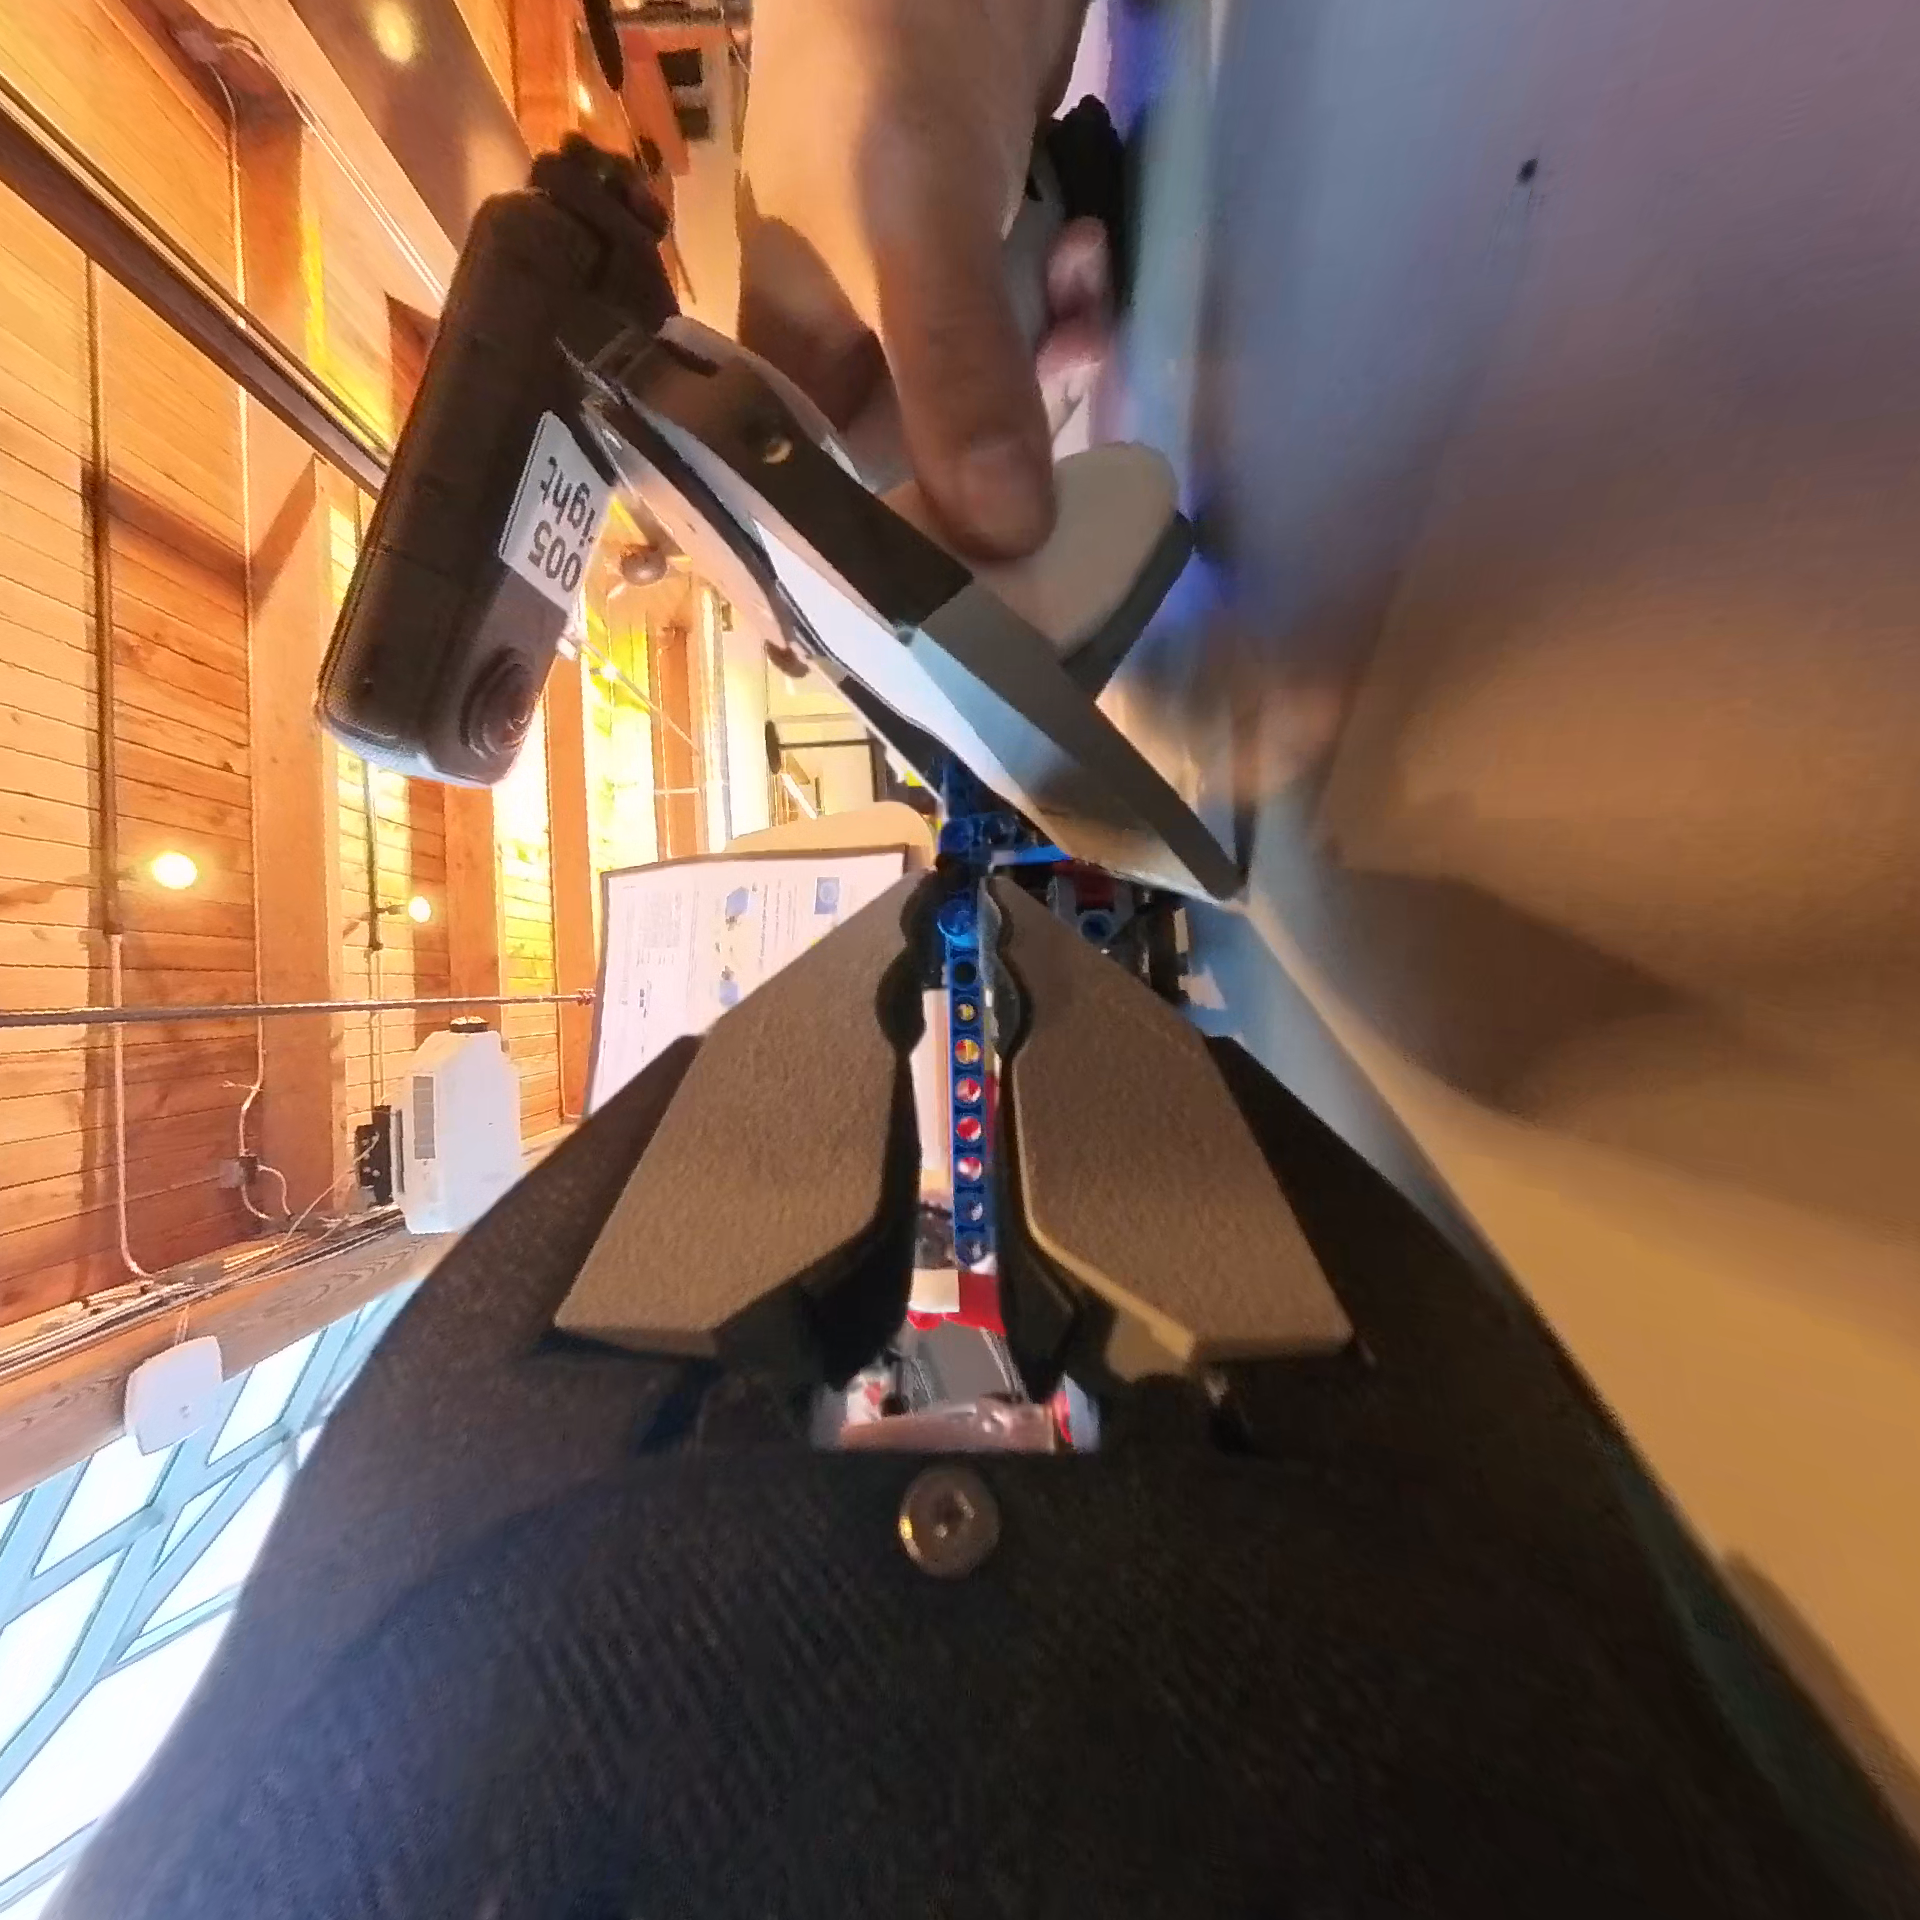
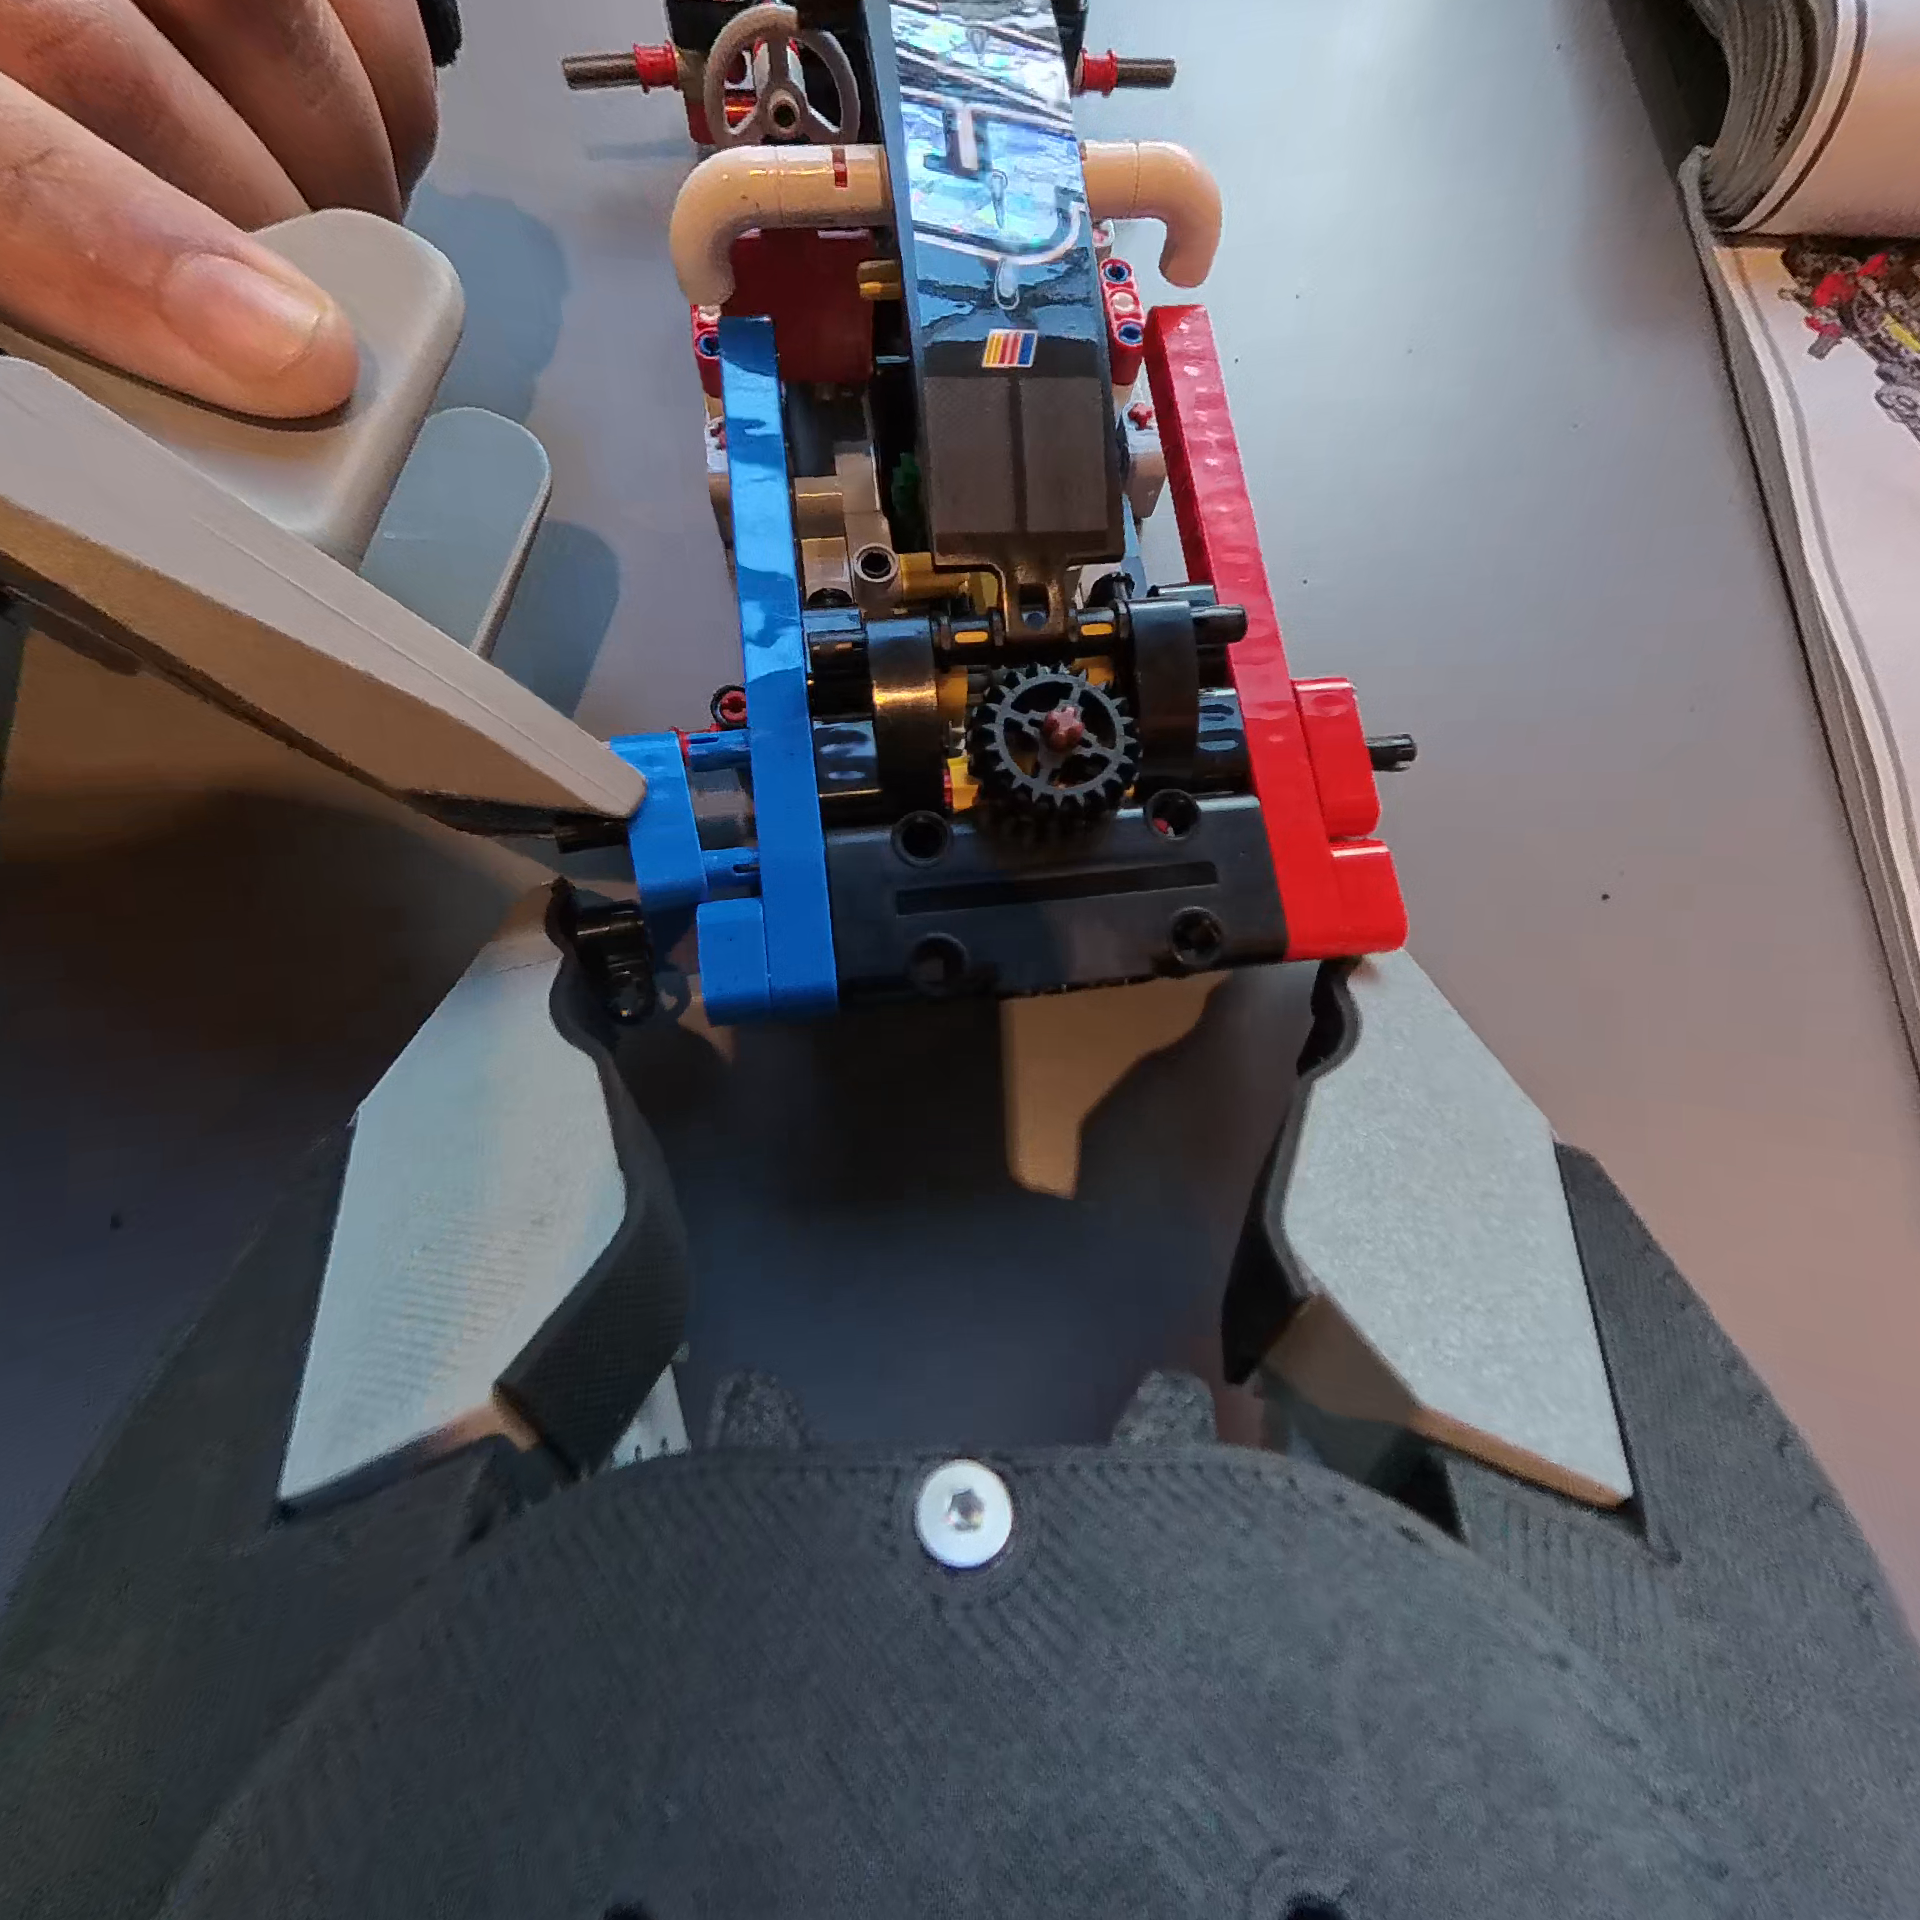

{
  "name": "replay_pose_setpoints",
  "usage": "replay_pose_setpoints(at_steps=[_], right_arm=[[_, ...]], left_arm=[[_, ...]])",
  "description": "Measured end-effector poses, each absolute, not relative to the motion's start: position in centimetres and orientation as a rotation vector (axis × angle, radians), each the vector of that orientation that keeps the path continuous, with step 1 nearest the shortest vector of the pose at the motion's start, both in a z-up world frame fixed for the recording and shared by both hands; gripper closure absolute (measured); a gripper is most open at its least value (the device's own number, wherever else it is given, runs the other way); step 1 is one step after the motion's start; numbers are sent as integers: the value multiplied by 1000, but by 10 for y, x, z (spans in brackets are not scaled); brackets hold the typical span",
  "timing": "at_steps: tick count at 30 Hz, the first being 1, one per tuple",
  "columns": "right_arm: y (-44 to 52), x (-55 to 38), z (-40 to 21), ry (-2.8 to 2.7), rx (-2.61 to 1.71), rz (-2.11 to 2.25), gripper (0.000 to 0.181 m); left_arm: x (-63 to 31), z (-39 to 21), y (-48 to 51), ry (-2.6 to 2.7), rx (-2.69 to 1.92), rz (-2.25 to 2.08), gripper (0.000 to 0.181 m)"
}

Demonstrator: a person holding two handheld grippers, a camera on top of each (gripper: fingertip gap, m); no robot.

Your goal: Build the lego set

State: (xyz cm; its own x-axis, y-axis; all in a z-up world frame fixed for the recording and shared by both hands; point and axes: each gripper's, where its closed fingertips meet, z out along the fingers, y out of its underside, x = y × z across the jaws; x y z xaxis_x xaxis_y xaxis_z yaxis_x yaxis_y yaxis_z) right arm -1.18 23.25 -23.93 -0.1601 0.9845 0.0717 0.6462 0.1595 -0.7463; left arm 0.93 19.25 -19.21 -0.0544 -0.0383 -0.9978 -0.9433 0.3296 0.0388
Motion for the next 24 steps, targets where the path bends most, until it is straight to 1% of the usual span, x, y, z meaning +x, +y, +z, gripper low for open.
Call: replay_pose_setpoints(at_steps=[3, 5, 6, 7, 9, 10, 11, 13, 17, 24], right_arm=[[235, -15, -240, -1859, -1559, 772, 50], [237, -12, -236, -1862, -1564, 770, 56], [235, -3, -228, -1864, -1531, 795, 78], [228, -4, -218, -1866, -1431, 848, 100], [239, -9, -230, -1856, -1448, 658, 146], [251, -14, -225, -1756, -1455, 587, 125], [251, -12, -225, -1758, -1440, 571, 119], [249, -5, -226, -1801, -1402, 588, 128], [273, 3, -226, -1741, -1451, 552, 120], [297, 8, -221, -1649, -1464, 465, 126]], left_arm=[[3, -192, 193, 1405, -988, 971, 177], [8, -190, 188, 1404, -927, 944, 176], [13, -197, 183, 1453, -909, 903, 181], [6, -196, 189, 1433, -952, 958, 181], [-8, -191, 200, 1368, -1044, 985, 181], [-5, -189, 196, 1363, -1052, 911, 181], [-4, -190, 192, 1372, -1067, 866, 181], [0, -202, 184, 1445, -1040, 860, 181], [1, -202, 179, 1457, -986, 867, 181], [0, -193, 175, 1389, -934, 917, 181]])
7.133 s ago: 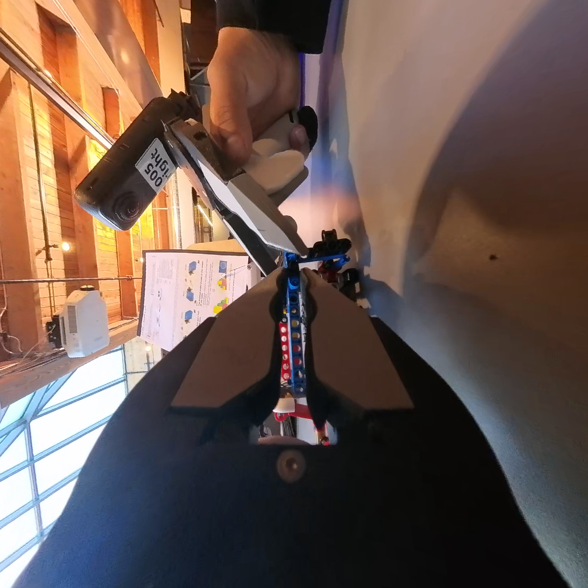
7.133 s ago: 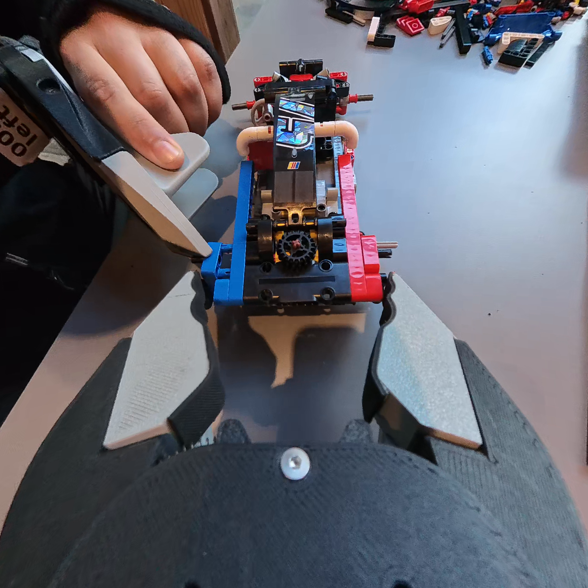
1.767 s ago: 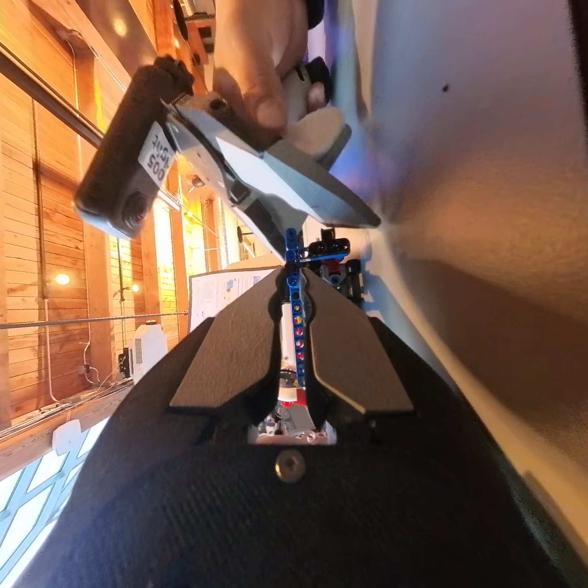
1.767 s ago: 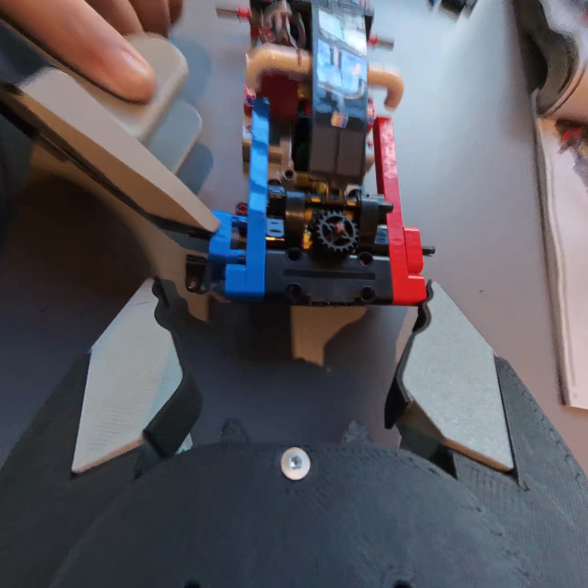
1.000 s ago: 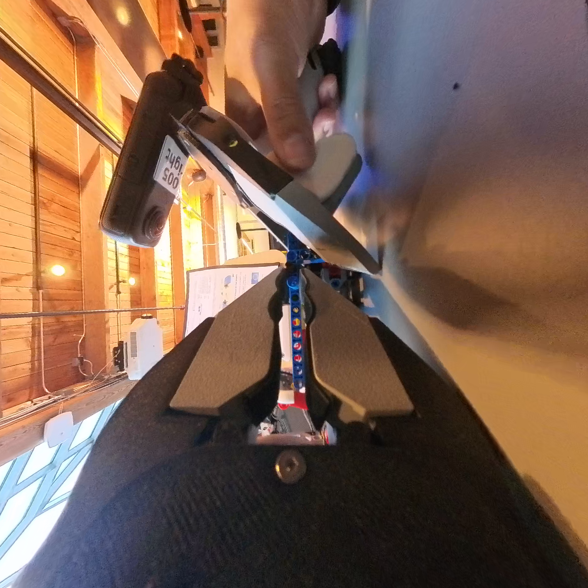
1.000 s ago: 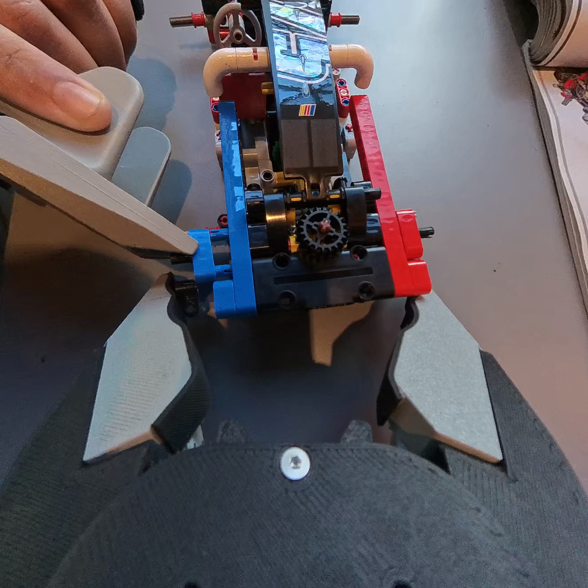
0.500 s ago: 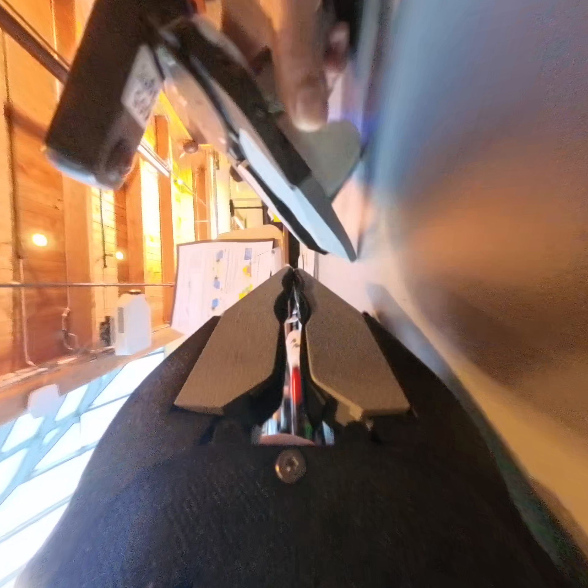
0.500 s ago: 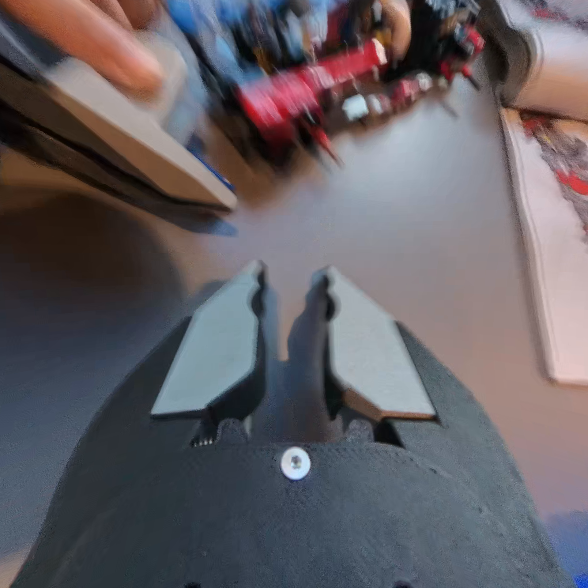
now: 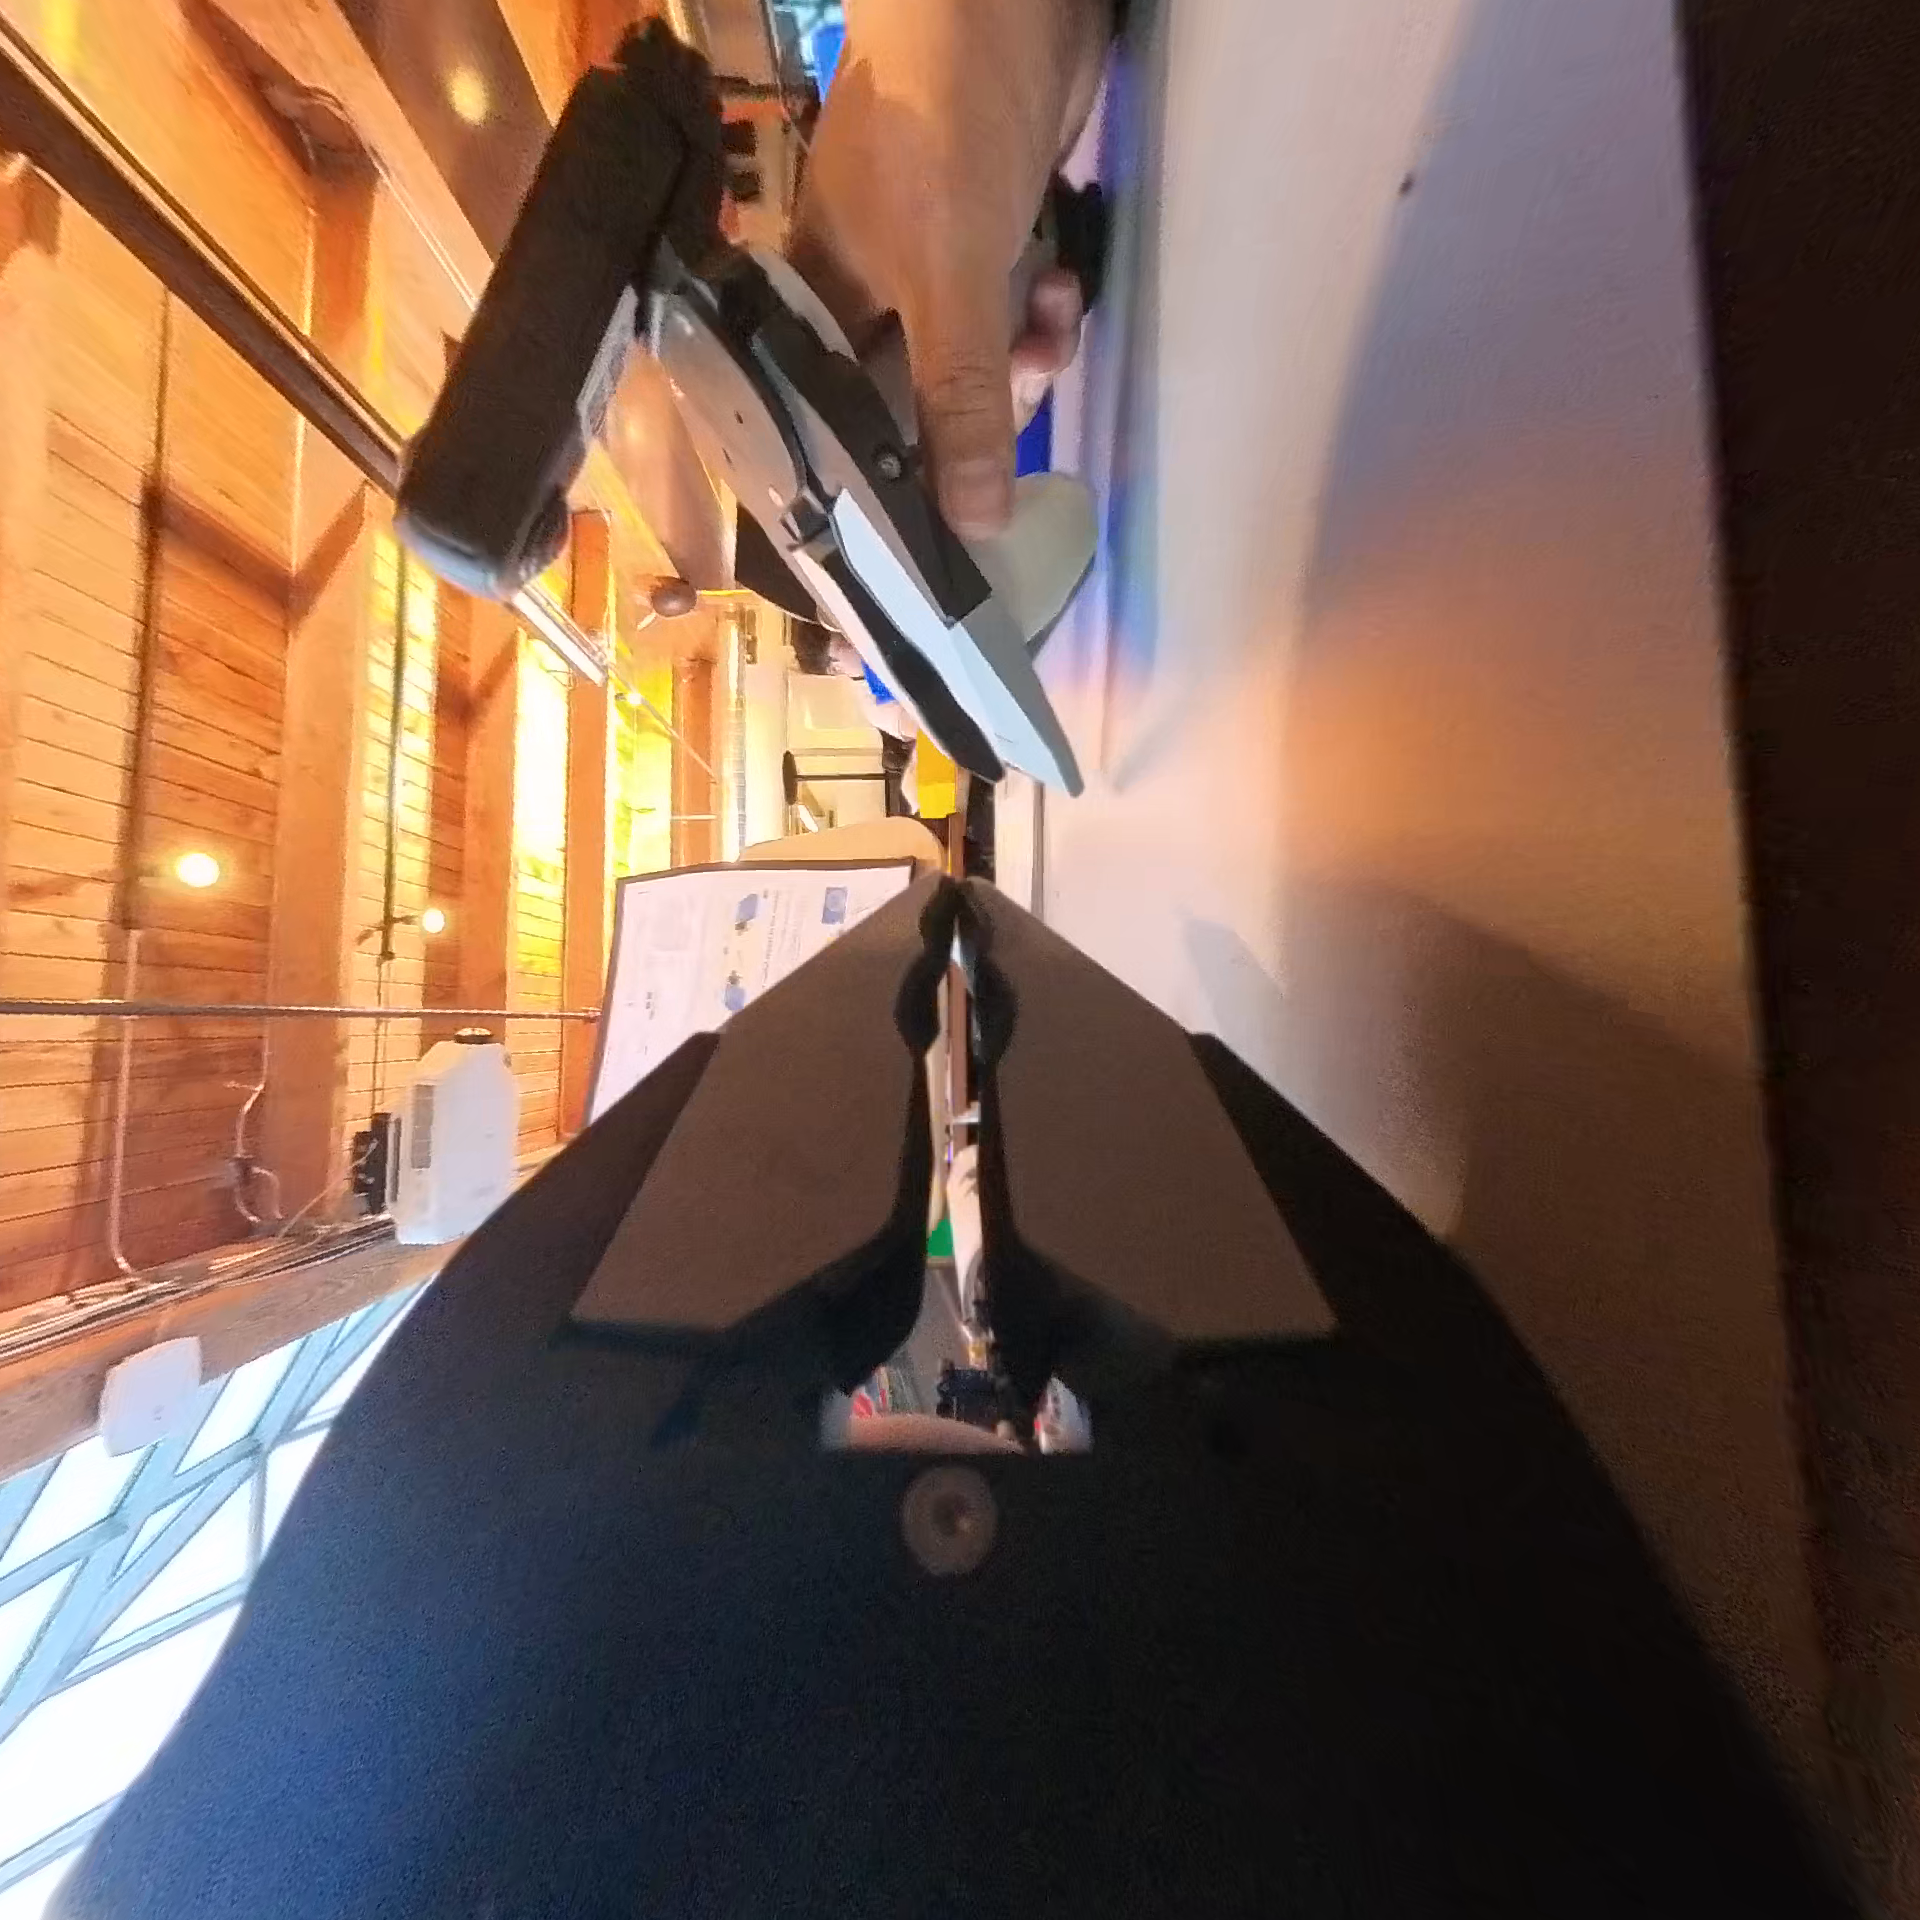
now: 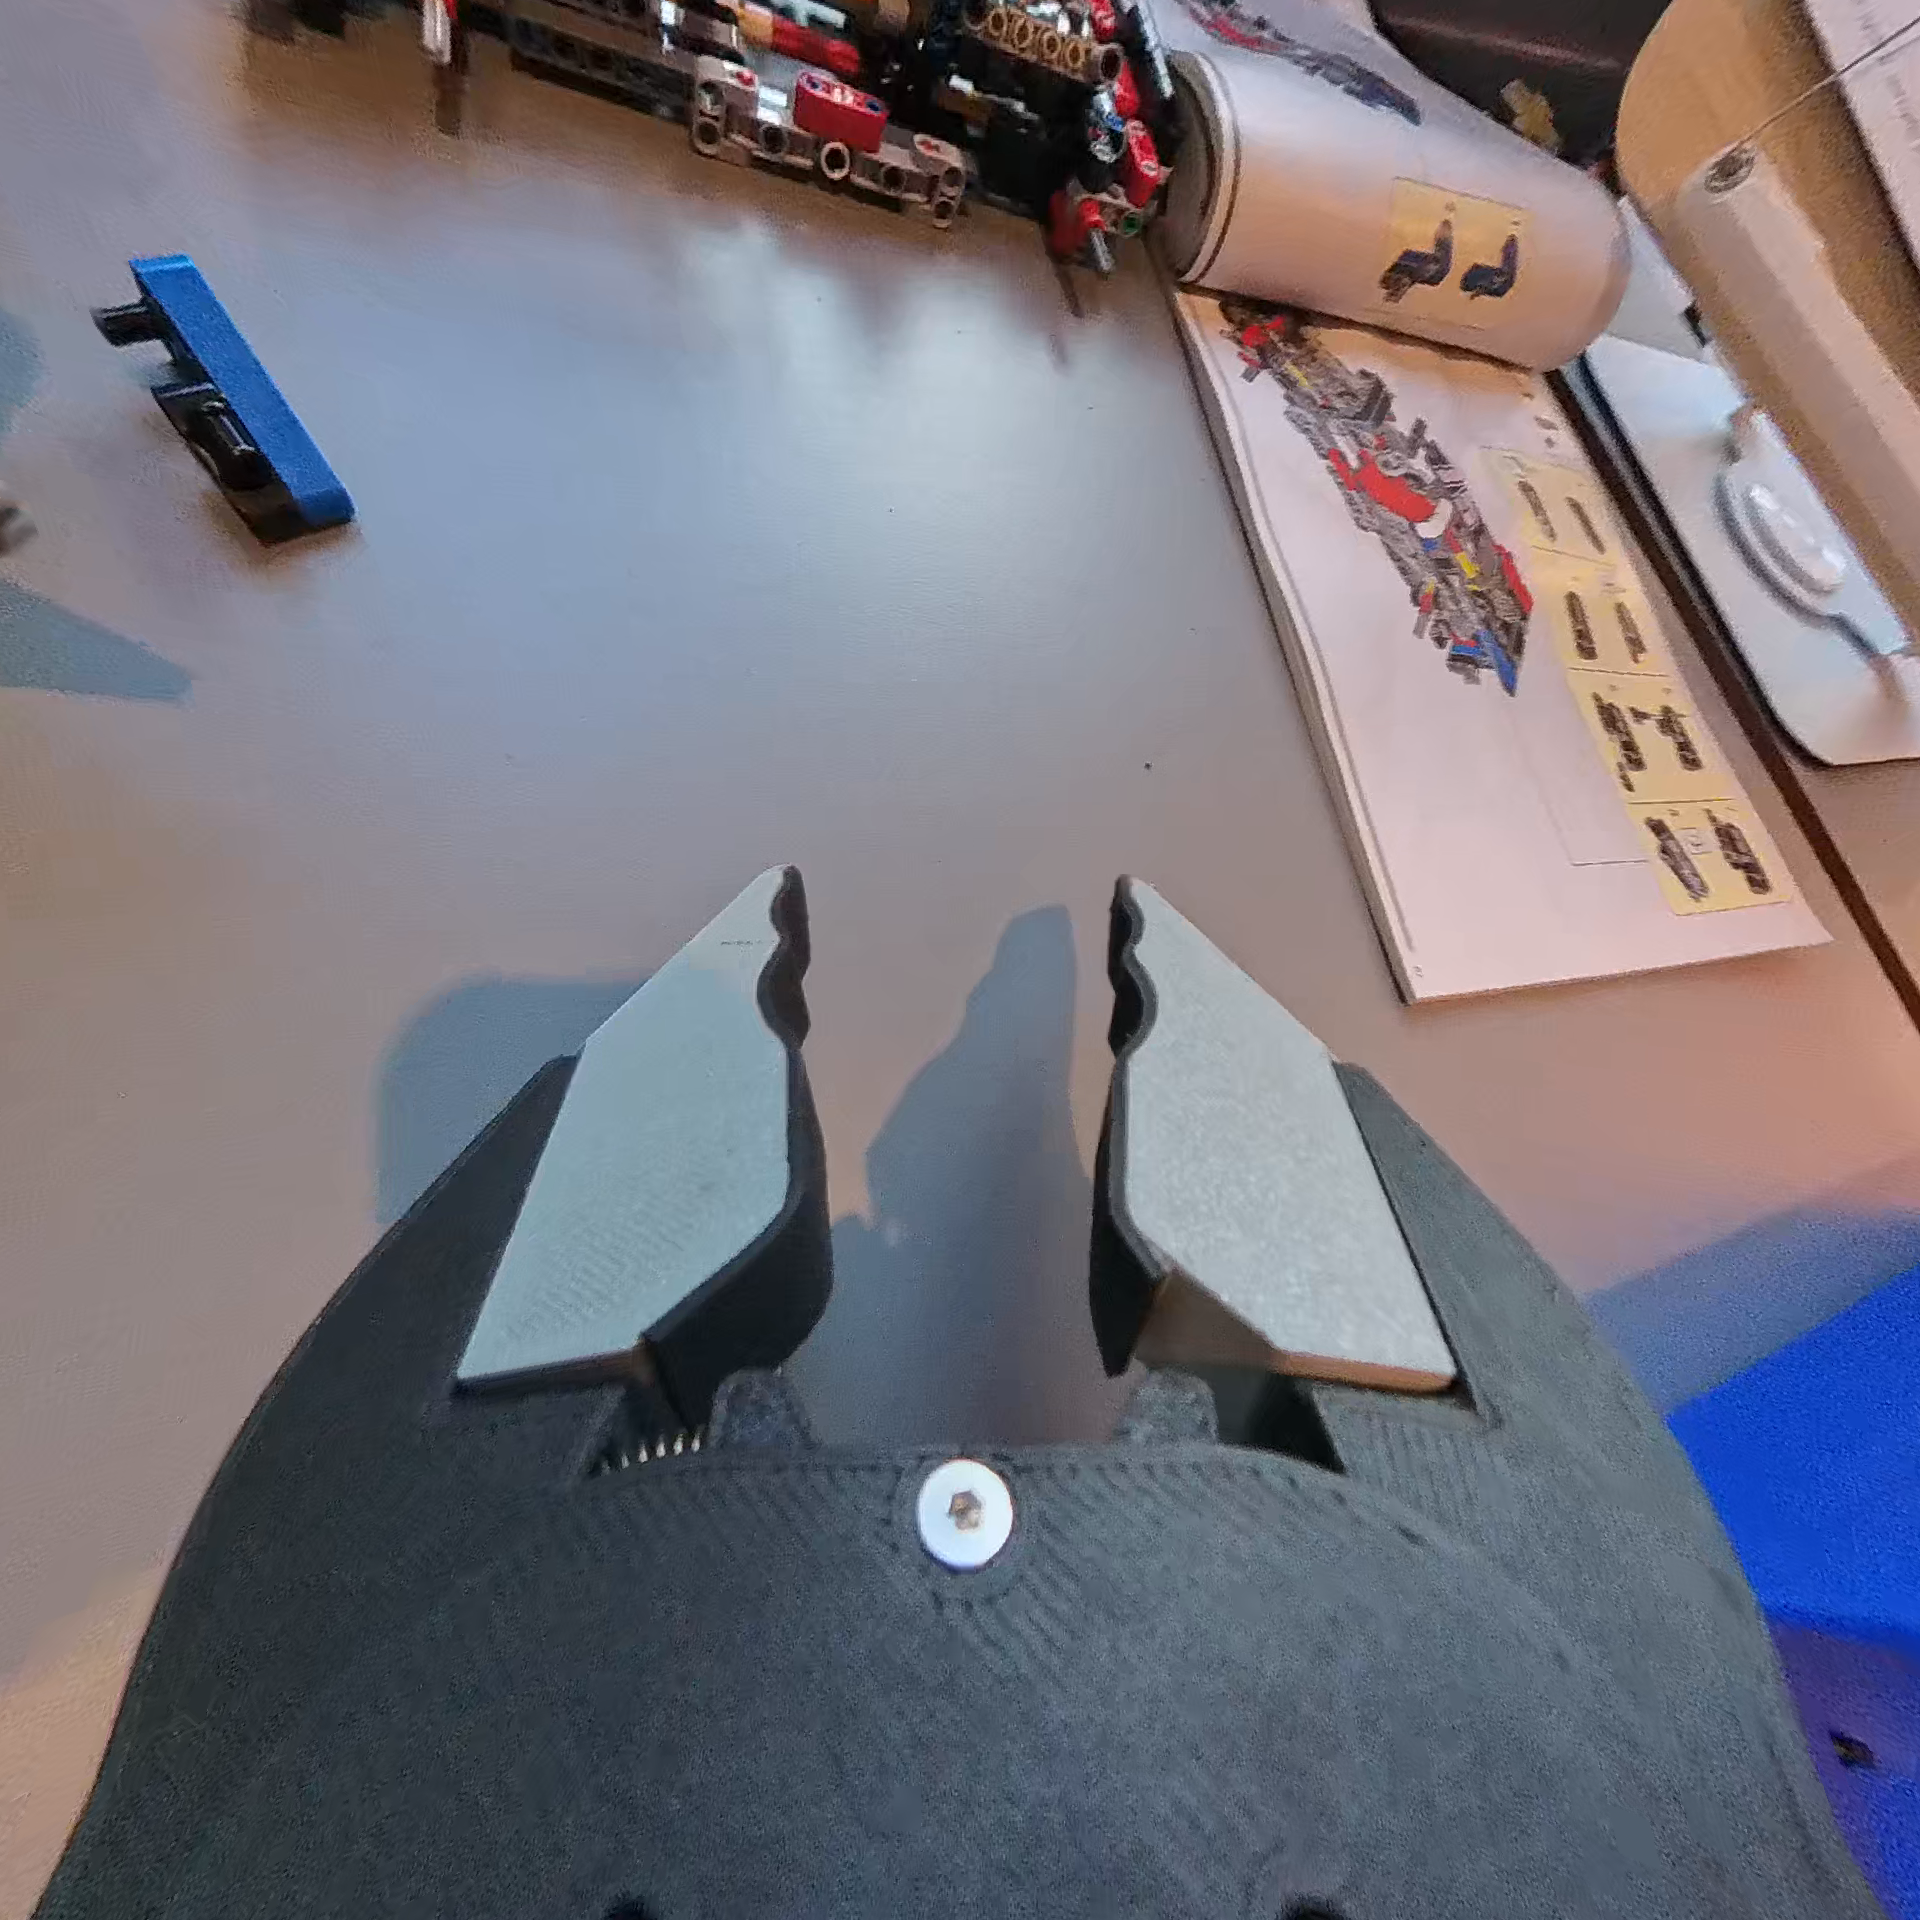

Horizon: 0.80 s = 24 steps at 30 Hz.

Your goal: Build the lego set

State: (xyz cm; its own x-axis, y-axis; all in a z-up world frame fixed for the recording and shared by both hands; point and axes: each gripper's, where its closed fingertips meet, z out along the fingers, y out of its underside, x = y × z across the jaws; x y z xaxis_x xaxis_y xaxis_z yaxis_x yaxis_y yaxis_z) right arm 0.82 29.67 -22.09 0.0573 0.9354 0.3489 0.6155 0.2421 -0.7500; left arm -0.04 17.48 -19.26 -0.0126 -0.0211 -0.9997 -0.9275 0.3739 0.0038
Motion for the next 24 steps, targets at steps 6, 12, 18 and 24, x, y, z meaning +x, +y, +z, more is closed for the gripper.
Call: replay_pose_setpoints(at_steps=[6, 12, 18, 24], right_arm=[[288, 22, -209, -1584, -1384, 424, 131], [272, 29, -210, -1601, -1348, 408, 133], [270, 30, -210, -1603, -1360, 430, 134], [267, 31, -209, -1604, -1369, 473, 134]], left_arm=[[-8, -190, 158, 1314, -1016, 822, 181], [-18, -190, 164, 1276, -1078, 819, 181], [-20, -192, 166, 1278, -1092, 841, 181], [-22, -194, 169, 1281, -1106, 857, 181]])
